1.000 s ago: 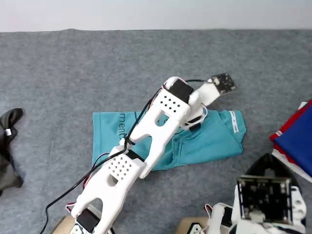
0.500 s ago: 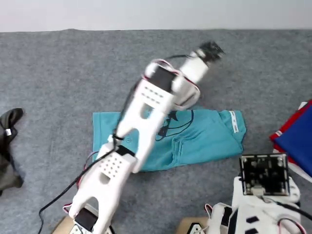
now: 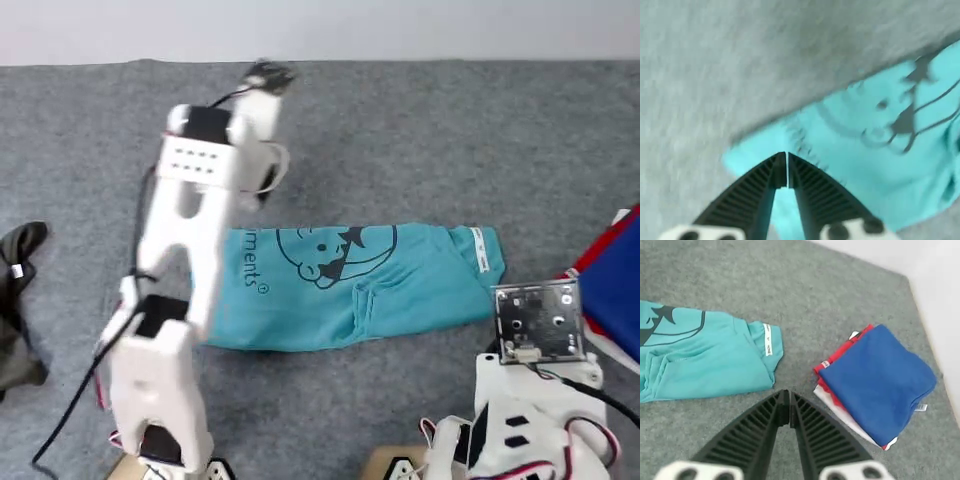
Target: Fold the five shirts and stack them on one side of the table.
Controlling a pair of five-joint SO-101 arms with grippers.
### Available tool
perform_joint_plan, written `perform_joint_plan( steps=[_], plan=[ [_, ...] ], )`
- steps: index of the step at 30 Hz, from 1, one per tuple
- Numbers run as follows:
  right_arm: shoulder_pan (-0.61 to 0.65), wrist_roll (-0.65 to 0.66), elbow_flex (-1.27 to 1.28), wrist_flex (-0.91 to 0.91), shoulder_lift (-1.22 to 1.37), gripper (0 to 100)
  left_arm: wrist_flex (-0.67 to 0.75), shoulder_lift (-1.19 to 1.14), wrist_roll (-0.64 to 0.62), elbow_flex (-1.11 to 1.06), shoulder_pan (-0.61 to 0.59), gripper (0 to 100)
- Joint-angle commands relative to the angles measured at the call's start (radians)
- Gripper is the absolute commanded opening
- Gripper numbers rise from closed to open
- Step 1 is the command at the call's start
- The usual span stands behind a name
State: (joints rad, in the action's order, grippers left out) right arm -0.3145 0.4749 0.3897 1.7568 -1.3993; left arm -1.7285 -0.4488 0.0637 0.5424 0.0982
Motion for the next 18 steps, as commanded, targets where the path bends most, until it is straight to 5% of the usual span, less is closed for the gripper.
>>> perform_joint_plan(
  steps=[1, 9, 18],
  plan=[
    [-0.01, -0.009, 0.0, 0.035, 0.002, 1.0, -0.025, 0.181, -0.011, -0.196, -0.1, 1],
    [-0.012, -0.011, 0.0, 0.035, 0.001, 1.0, 0.106, 0.276, 0.0, -0.559, -0.236, 19],
    [-0.013, -0.012, -0.002, 0.036, 0.001, 1.0, 0.256, 0.272, 0.123, -0.711, -0.239, 20]
  ],
)
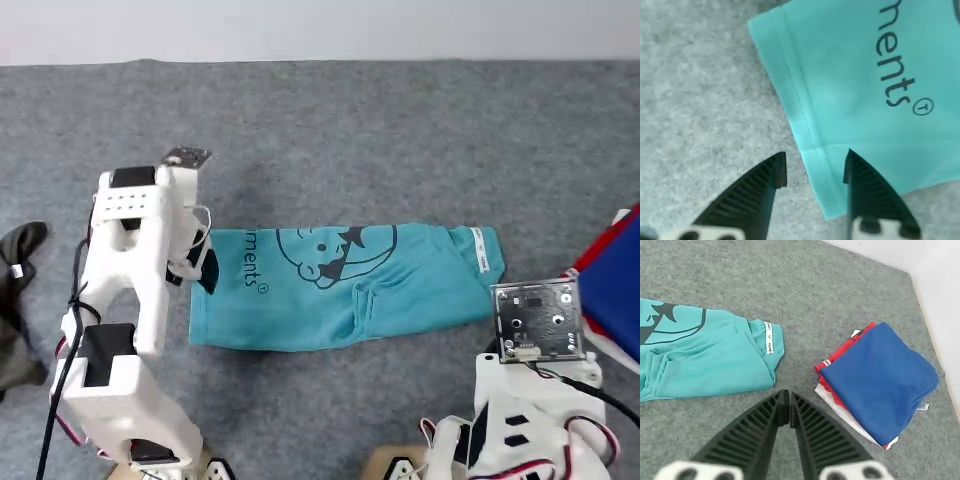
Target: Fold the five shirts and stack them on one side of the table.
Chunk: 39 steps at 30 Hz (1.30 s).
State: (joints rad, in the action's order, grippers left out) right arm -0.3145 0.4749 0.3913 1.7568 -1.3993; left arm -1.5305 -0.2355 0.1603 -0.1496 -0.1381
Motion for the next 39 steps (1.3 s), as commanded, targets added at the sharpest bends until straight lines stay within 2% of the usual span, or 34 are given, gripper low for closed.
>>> perform_joint_plan(
  steps=[1, 8, 18, 30, 33, 36, 39],
  plan=[
    [-0.013, -0.012, -0.003, 0.036, 0.001, 1.0, 0.084, 0.058, 0.031, -0.035, -0.003, 20],
    [-0.013, -0.012, -0.006, 0.036, -0.001, 1.0, 0.199, 0.057, 0.046, -0.128, 0.0, 20],
    [-0.013, -0.012, -0.006, 0.036, -0.001, 1.0, 0.316, 0.018, 0.006, -0.202, 0.129, 20],
    [-0.013, -0.008, -0.008, 0.036, -0.001, 1.0, 0.173, -0.195, -0.048, 0.007, 0.112, 19],
    [-0.013, -0.008, -0.008, 0.035, -0.001, 1.0, 0.11, -0.272, -0.052, 0.082, 0.114, 12],
    [-0.013, -0.008, -0.008, 0.035, -0.001, 1.0, 0.063, -0.331, -0.038, 0.154, 0.115, 2],
    [-0.013, -0.008, -0.008, 0.033, -0.001, 1.0, 0.037, -0.341, -0.035, 0.182, 0.11, 0]
  ],
)
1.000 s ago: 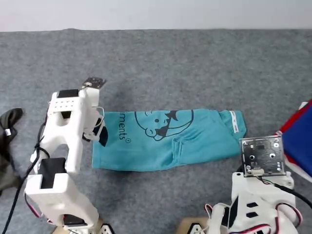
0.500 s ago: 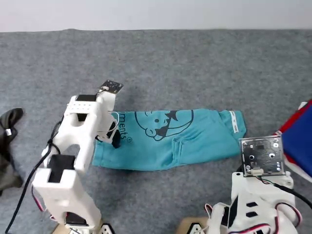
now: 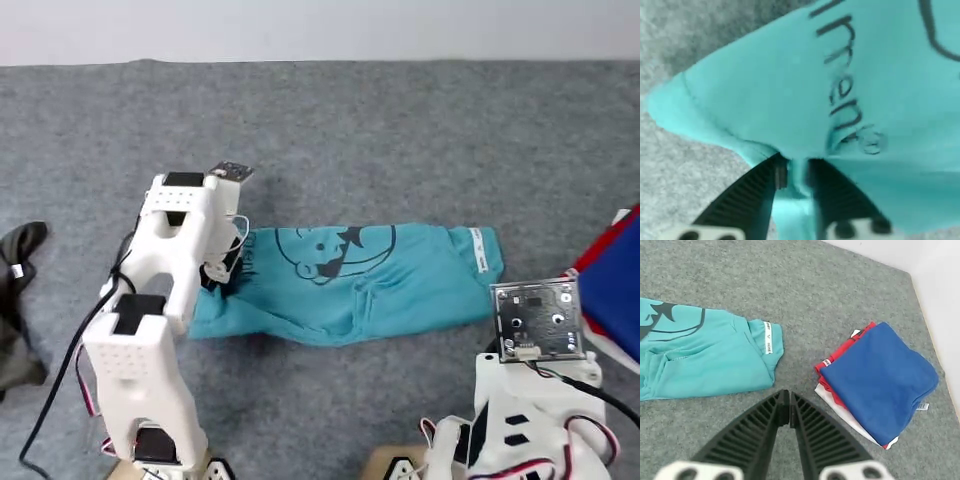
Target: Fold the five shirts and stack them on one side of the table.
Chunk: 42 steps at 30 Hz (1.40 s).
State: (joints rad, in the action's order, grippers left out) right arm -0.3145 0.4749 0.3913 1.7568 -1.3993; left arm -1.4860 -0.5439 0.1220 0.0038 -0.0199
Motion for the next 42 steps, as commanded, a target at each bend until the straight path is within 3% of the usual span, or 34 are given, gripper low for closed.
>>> perform_joint_plan(
  steps=[1, 5, 14, 18, 26, 37, 42],
  plan=[
    [-0.013, -0.008, -0.008, 0.033, -0.001, 1.0, -0.012, -0.023, 0.011, 0.031, -0.012, 0],
    [-0.013, -0.008, -0.008, 0.033, -0.001, 1.0, -0.046, 0.063, 0.061, 0.033, -0.037, 0],
    [-0.013, -0.008, -0.008, 0.03, -0.001, 1.0, -0.175, 0.152, 0.186, 0.191, -0.212, 0],
    [-0.013, -0.008, -0.008, 0.03, -0.001, 1.0, -0.242, 0.152, 0.213, 0.288, -0.215, 0],
    [-0.012, -0.008, -0.008, 0.03, -0.001, 1.0, -0.269, 0.193, 0.186, 0.306, -0.054, 0],
    [-0.012, -0.009, -0.008, 0.033, -0.001, 1.0, -0.27, 0.295, 0.04, 0.266, 0.391, 0],
    [-0.012, -0.011, -0.008, 0.035, -0.001, 1.0, -0.269, 0.23, -0.011, 0.377, 0.517, 0]
  ],
)
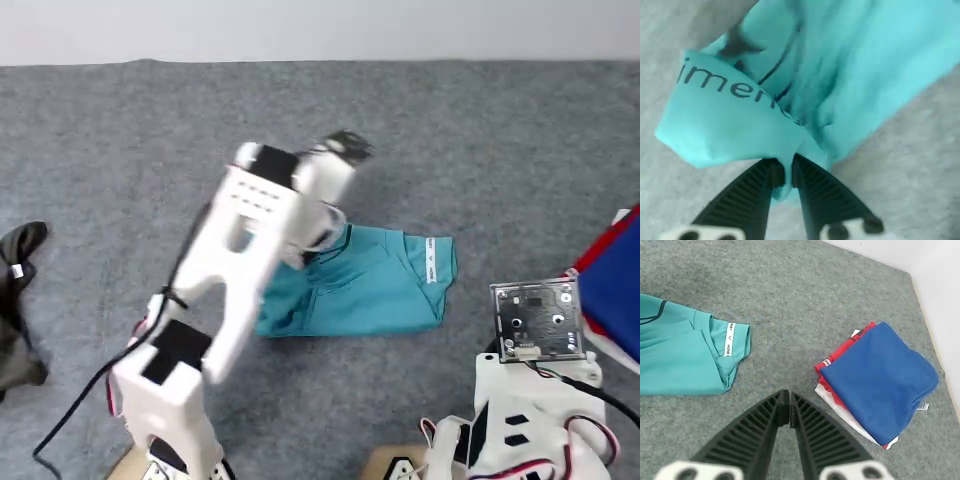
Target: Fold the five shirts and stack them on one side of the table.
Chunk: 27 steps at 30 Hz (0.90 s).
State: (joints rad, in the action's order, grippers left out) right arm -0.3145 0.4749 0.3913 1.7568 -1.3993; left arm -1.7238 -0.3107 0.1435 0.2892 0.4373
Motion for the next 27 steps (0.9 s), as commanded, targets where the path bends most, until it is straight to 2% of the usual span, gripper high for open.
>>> perform_joint_plan(
  steps=[1, 11, 21, 25, 27],
  plan=[
    [-0.012, -0.011, -0.006, 0.035, -0.001, 1.0, -0.031, -0.029, -0.041, 0.125, 0.075, 0],
    [-0.012, -0.011, -0.003, 0.035, -0.001, 1.0, -0.031, -0.325, -0.103, 0.475, 0.21, 0],
    [-0.013, -0.012, -0.003, 0.035, -0.001, 1.0, -0.031, -0.354, -0.104, 0.556, 0.281, 0],
    [-0.013, -0.012, -0.002, 0.036, -0.001, 1.0, -0.031, -0.356, -0.046, 0.553, 0.281, 1],
    [-0.013, -0.012, -0.002, 0.036, 0.001, 1.0, -0.031, -0.353, -0.034, 0.553, 0.276, 4]
  ],
)
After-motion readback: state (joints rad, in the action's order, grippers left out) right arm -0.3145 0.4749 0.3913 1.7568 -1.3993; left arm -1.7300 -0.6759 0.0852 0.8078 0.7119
